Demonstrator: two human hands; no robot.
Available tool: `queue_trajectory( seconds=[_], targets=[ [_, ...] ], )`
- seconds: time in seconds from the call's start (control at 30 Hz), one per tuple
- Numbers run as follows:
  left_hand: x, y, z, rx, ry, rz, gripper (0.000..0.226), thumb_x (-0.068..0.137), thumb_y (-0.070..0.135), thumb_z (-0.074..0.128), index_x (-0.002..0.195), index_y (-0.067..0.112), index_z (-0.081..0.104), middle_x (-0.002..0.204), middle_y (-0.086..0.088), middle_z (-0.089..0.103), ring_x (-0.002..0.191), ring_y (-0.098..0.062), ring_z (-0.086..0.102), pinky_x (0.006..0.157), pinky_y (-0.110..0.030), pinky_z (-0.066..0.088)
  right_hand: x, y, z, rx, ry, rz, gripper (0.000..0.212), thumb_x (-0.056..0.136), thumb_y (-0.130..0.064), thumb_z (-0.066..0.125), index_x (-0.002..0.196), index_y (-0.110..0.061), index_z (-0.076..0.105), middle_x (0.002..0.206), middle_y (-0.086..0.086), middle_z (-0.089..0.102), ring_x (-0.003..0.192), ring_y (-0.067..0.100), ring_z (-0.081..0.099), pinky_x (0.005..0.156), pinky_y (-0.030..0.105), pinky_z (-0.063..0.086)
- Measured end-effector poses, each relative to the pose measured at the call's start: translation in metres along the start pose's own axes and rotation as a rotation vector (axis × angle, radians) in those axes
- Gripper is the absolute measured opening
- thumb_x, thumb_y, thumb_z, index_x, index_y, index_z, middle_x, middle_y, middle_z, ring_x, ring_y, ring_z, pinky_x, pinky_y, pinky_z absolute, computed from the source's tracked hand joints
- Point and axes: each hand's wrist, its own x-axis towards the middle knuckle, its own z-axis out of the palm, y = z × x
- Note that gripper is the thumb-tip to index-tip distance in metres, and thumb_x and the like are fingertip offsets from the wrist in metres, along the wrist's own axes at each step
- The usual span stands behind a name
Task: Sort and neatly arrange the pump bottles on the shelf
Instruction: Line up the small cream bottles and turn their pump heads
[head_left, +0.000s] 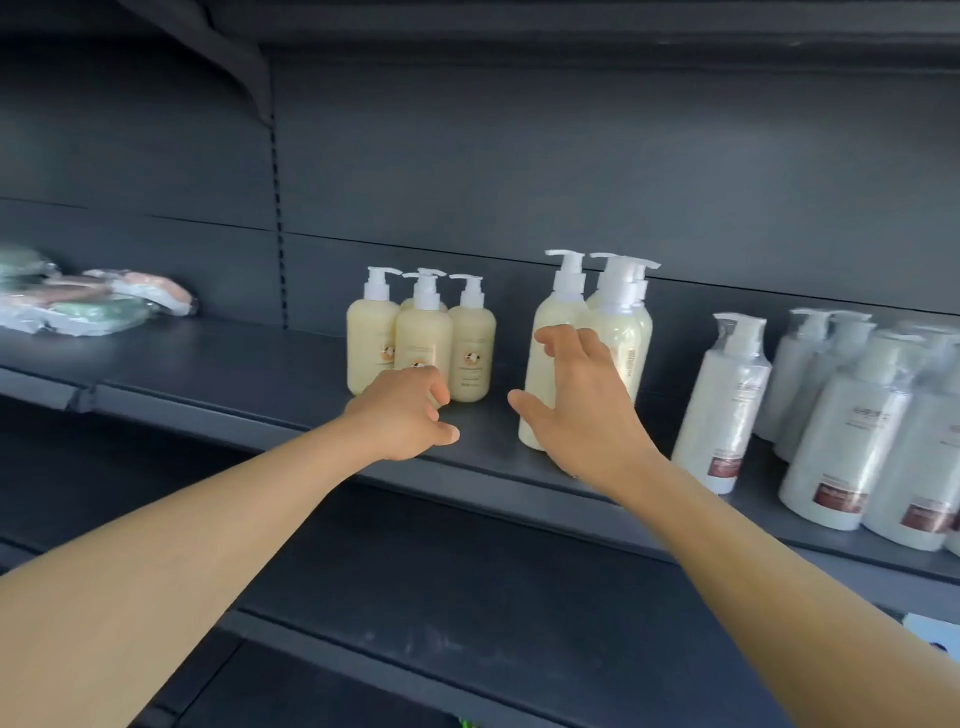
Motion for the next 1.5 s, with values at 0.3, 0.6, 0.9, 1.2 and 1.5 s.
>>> queue_trajectory(
  seconds=[0.3,0.6,0.9,1.2,1.5],
  targets=[
    [0.027,-0.064,-0.023,-0.001,0.100,-0.086,0.057,0.078,0.033,0.072,0.126,0.023,0.042,0.117,0.000,0.055,0.103,-0.020,0.057,0.088,-0.042,0.052,0.035,-0.017,0.063,0.076,-0.204,0.147,0.063,0.083,-0.029,0.066,0.133,-0.011,0.034,0.128,0.009,0.042,0.117,0.025,0.047,0.093,0.032,0.042],
    [0.098,-0.125,-0.036,-0.166,0.108,-0.043,0.074,0.077,0.026,0.074,0.134,0.017,0.028,0.129,-0.005,0.046,0.114,-0.022,0.049,0.093,-0.041,0.047,0.088,-0.037,0.133,0.220,-0.213,0.403,0.073,0.080,-0.026,0.071,0.134,-0.011,0.025,0.131,0.008,0.040,0.100,0.018,0.045,0.076,0.027,0.040],
    [0.152,-0.142,-0.034,-0.399,-0.046,0.092,0.069,0.074,0.027,0.078,0.124,0.015,0.032,0.115,0.002,0.050,0.101,-0.018,0.050,0.075,-0.030,0.043,0.104,-0.040,0.174,0.197,-0.061,0.625,0.066,0.071,-0.033,0.078,0.116,-0.012,0.035,0.113,0.005,0.053,0.098,0.020,0.056,0.077,0.033,0.052],
    [0.165,-0.156,-0.035,-0.450,-0.162,0.186,0.078,0.066,0.027,0.084,0.128,0.017,0.037,0.121,0.005,0.051,0.111,-0.016,0.052,0.090,-0.035,0.048,0.104,-0.042,0.178,0.179,0.021,0.652,0.059,0.065,-0.034,0.081,0.105,-0.014,0.042,0.106,0.001,0.056,0.094,0.017,0.057,0.075,0.030,0.051],
    [0.131,-0.170,-0.050,-0.508,-0.272,0.229,0.081,0.073,0.016,0.079,0.138,0.023,0.032,0.131,0.007,0.050,0.120,-0.012,0.050,0.101,-0.035,0.044,0.081,-0.054,0.164,0.283,-0.034,0.555,0.061,0.066,-0.027,0.082,0.104,-0.021,0.035,0.088,-0.014,0.051,0.074,-0.001,0.050,0.053,0.011,0.038]
  ],
)
